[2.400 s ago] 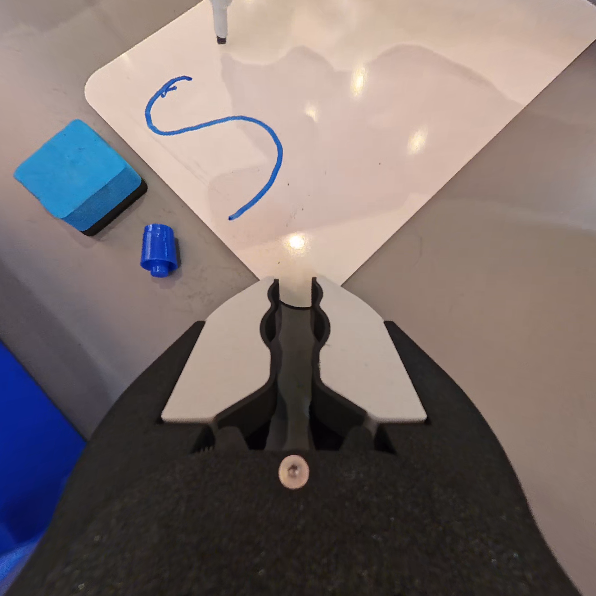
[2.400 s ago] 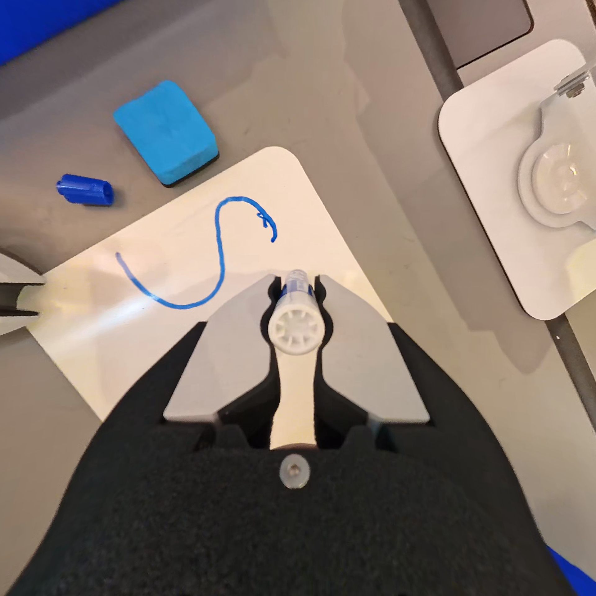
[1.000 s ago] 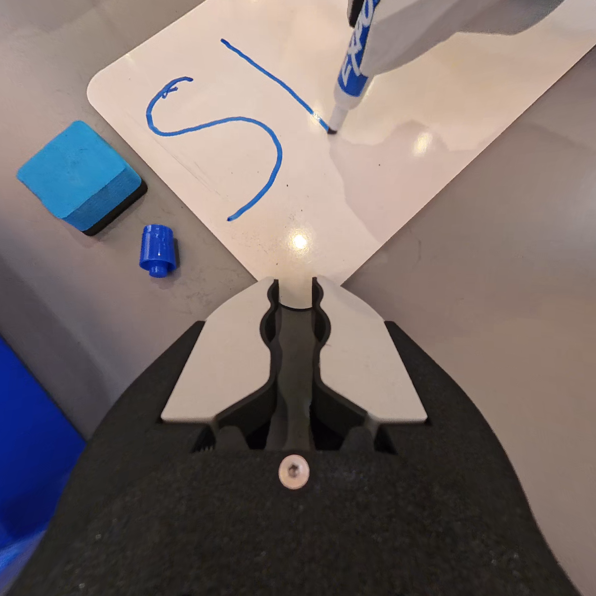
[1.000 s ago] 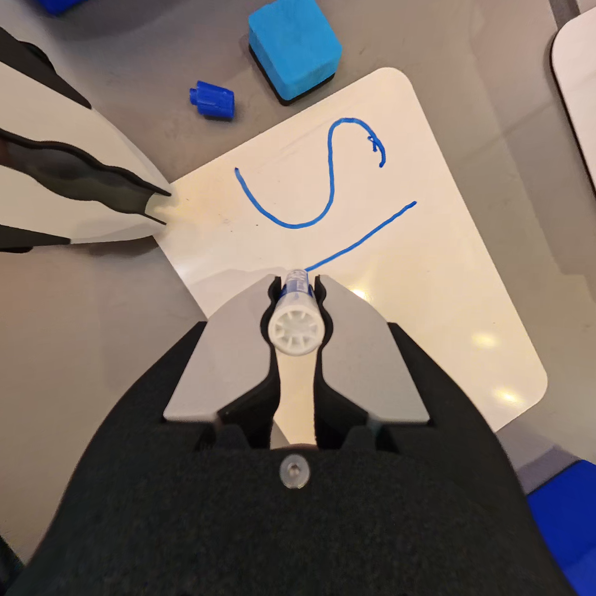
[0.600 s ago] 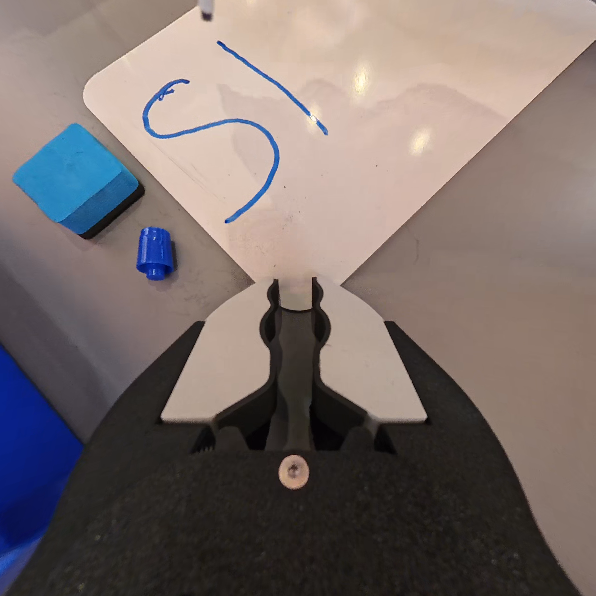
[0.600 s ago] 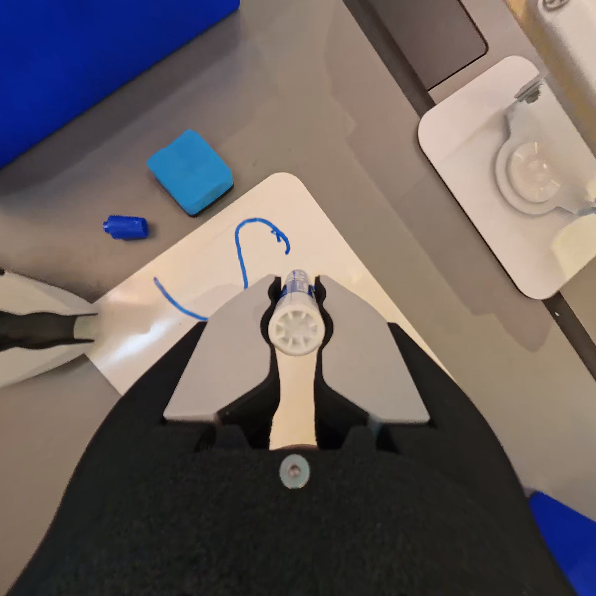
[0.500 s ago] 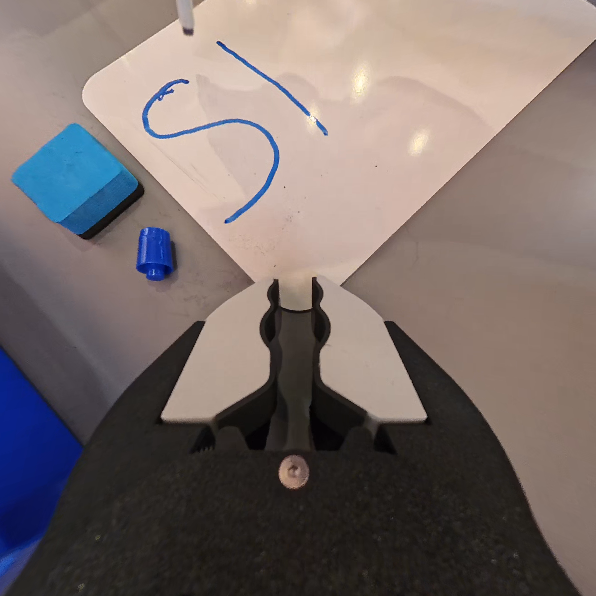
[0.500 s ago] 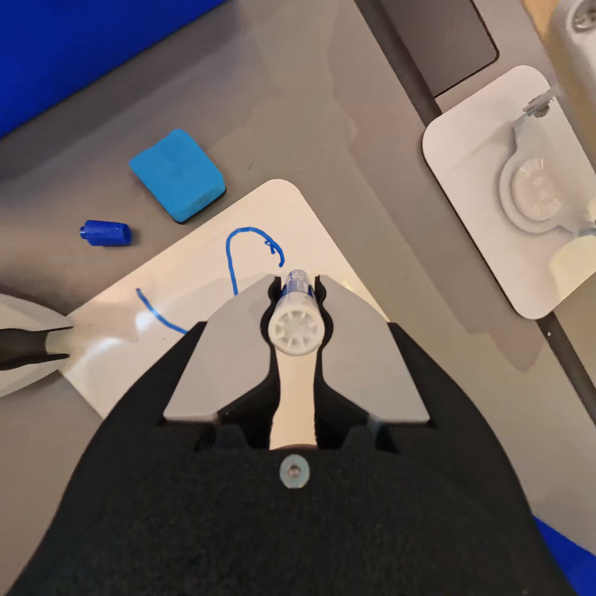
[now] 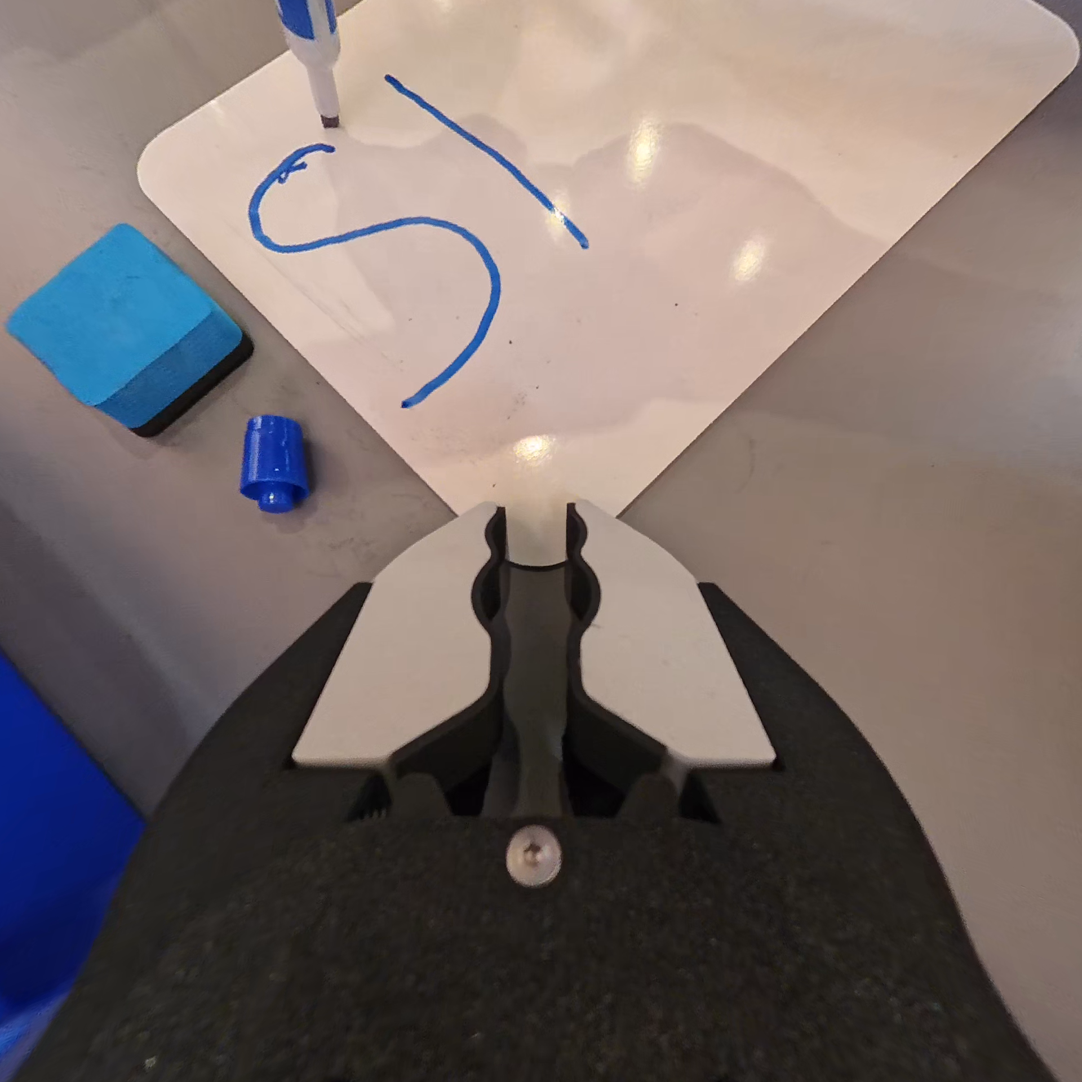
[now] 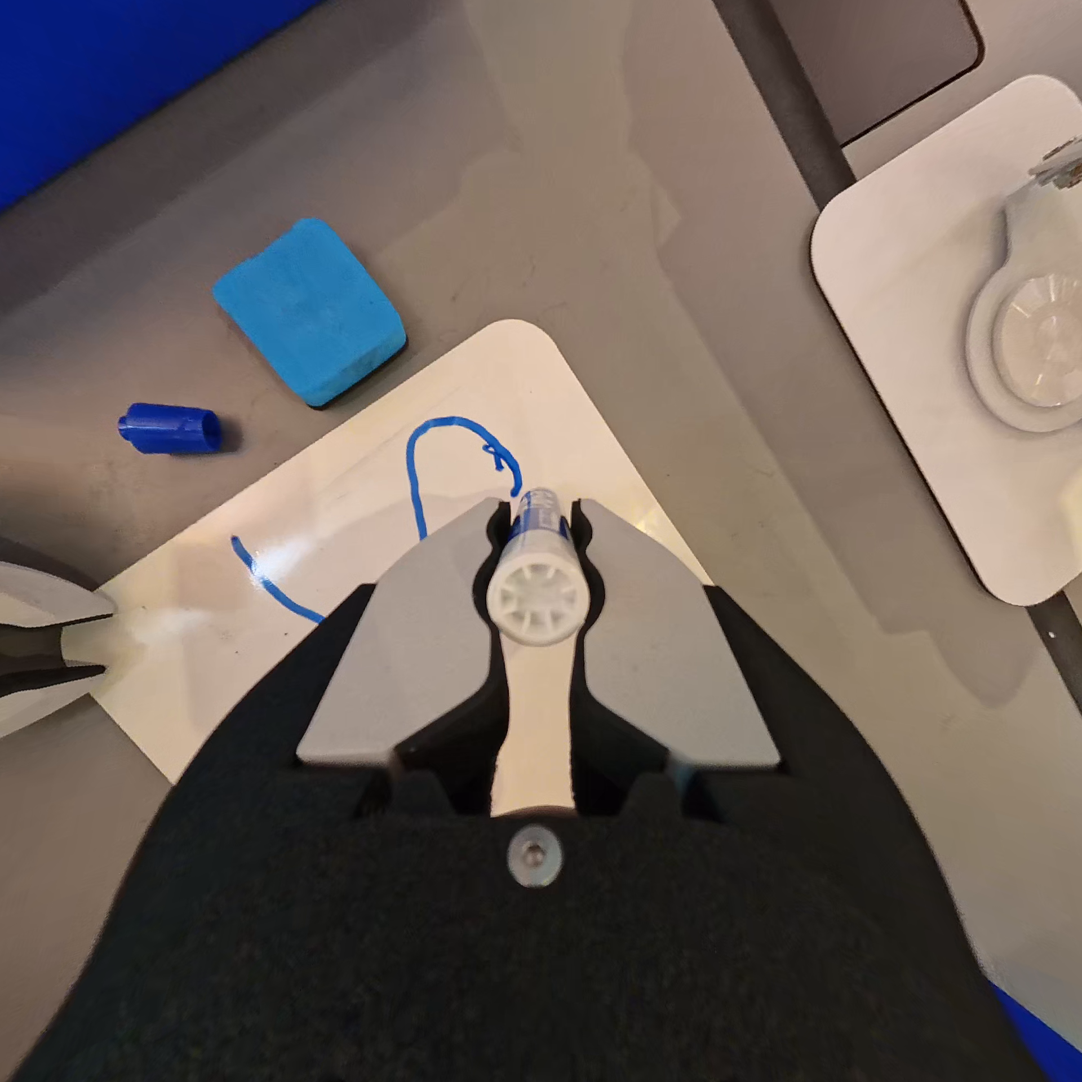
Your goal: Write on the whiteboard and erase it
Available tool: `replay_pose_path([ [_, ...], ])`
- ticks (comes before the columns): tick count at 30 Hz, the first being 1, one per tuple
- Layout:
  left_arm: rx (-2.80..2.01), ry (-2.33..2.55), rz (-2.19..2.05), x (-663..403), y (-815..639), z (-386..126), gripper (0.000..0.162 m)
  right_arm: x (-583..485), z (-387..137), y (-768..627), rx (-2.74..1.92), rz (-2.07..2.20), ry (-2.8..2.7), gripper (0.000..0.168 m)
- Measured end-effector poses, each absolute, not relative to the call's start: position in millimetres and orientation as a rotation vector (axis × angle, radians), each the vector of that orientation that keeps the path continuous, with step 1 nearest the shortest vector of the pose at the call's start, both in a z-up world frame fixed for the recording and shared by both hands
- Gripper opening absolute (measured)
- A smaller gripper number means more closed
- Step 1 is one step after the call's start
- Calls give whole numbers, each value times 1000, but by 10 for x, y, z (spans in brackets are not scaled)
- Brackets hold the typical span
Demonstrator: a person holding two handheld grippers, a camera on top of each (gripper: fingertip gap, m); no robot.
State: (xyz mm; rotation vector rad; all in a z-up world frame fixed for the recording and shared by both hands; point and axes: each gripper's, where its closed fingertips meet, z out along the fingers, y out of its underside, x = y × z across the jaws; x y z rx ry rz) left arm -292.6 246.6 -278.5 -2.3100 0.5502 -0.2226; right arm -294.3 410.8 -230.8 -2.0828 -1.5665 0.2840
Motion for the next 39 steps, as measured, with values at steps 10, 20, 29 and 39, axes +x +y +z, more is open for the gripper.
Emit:
replay_pose_path([
  [10, -2312, 548, -217, -2924, 2463, -2786, 19, -2619, -2309, 4247, -2116, 211, -1547, 20],
  [20, -2312, 552, -215, -2913, 2456, -2787, 19, -2424, -2110, 4247, -2072, 279, -1489, 20],
  [29, -2313, 559, -204, -2912, 2460, -2789, 19, -2179, -1934, 3979, -2043, 331, -1496, 20],
  [39, -2314, 558, -198, -2911, 2459, -2789, 19, -2025, -2095, 3973, -2043, 334, -1495, 20],
])
